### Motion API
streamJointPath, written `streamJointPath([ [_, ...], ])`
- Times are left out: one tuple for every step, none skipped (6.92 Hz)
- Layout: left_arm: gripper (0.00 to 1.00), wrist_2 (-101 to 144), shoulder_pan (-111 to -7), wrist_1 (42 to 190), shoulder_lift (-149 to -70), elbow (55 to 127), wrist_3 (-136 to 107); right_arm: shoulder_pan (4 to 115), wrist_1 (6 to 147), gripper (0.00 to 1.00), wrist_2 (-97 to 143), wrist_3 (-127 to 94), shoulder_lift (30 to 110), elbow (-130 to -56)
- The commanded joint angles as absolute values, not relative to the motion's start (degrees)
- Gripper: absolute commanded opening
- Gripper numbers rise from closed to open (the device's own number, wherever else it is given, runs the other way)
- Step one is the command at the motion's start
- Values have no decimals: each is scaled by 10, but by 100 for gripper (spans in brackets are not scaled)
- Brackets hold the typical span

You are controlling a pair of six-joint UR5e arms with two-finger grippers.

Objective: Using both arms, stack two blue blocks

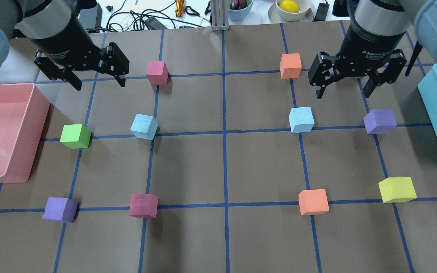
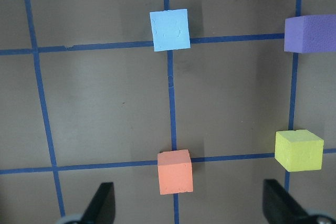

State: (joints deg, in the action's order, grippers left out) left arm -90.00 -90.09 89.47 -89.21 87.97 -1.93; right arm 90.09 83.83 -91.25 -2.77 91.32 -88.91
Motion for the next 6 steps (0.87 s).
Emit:
streamJointPath([
  [100,-900,-901,895,-892,880,-19,901,838,100,-913,-27,913,-889],
  [100,-900,-901,895,-892,880,-19,901,838,100,-911,-27,913,-889],
  [100,-901,-901,895,-892,880,-19,901,839,100,-909,-27,911,-889],
  [100,-901,-901,895,-892,882,-19,901,838,100,-911,-27,910,-889],
  [100,-901,-901,896,-892,883,-19,900,838,100,-913,-27,909,-889],
  [100,-901,-903,898,-892,885,-19,899,838,100,-913,-27,909,-890],
])
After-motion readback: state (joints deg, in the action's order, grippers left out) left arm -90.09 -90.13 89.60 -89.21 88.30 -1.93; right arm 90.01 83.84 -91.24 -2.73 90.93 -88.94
